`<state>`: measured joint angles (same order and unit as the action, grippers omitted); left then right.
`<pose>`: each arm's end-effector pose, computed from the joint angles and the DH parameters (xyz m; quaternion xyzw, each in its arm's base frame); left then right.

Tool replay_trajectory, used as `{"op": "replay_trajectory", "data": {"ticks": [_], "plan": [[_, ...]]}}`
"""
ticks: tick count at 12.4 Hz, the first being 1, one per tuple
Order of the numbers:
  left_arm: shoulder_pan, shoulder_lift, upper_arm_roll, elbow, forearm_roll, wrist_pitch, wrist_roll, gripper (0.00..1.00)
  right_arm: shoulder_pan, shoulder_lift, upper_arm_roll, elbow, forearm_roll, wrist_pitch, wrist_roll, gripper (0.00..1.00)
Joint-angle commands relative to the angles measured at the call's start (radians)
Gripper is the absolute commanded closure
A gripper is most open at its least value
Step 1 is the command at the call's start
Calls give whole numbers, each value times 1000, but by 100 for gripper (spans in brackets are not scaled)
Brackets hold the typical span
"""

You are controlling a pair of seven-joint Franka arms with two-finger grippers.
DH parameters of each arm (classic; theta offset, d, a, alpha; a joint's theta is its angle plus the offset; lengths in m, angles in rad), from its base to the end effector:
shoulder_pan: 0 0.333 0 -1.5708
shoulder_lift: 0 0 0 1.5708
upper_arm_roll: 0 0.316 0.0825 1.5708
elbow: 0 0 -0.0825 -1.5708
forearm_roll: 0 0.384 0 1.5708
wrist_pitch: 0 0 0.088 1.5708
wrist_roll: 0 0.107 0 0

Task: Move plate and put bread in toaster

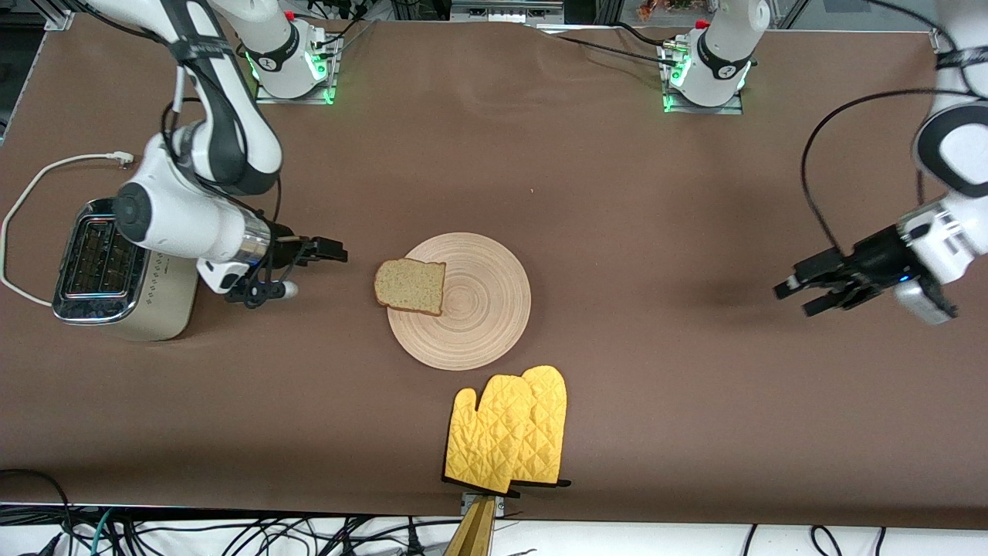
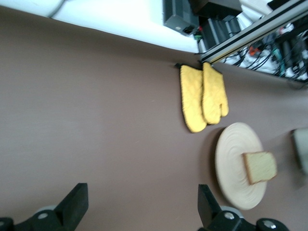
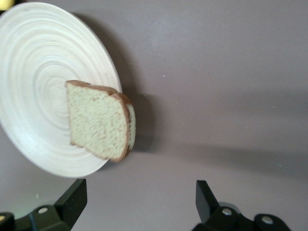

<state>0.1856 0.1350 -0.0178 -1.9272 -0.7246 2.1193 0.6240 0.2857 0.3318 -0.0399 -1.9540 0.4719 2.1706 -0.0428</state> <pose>0.5976 0.0711 0.4349 0.9500 -0.0396 0.1435 0.2746 0.5802 0.1646 0.3021 -0.9824 0.0009 0.0729 0.1722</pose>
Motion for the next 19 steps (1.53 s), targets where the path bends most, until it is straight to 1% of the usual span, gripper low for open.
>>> {"op": "replay_trajectory", "data": {"ticks": [1,2,4,5,6,7,8,9,10,11,13,15,17,18,19], "plan": [[-23,-151,19,-55,269,-54,-44,0,15,71,35,-13,133,111,-19,0],[-26,-188,22,-47,371,-109,-112,0,15,110,72,-16,204,195,-52,0],[-75,-274,22,-26,553,-227,-293,0,20,177,110,-5,243,302,-69,1],[-98,-290,21,11,629,-308,-382,0,20,187,114,-5,244,326,-77,12],[-122,-298,15,43,686,-381,-456,0,20,185,114,-2,244,325,-94,32],[-138,-296,10,72,723,-422,-496,0,20,187,114,0,244,322,-100,67],[-150,-290,9,98,735,-456,-519,0,18,187,114,3,243,322,-101,88],[-158,-287,12,111,734,-472,-536,0,18,185,114,15,244,322,-101,91],[-167,-282,9,120,735,-472,-555,0,15,184,114,29,244,307,-97,92],[-191,-256,3,152,737,-473,-590,0,15,174,114,35,244,275,-97,100],[-216,-175,-8,264,792,-501,-673,0,15,168,112,37,244,250,-97,100],[-218,-131,-7,327,794,-532,-678,0,15,145,109,41,243,236,-92,100],[-212,-118,-10,338,791,-533,-679,0,13,98,91,44,229,181,-80,100],[-212,-117,-22,340,789,-533,-682,0,15,79,62,50,223,140,-75,100],[-212,-114,-24,346,789,-532,-690,0,15,67,39,75,174,79,-74,100]]}}
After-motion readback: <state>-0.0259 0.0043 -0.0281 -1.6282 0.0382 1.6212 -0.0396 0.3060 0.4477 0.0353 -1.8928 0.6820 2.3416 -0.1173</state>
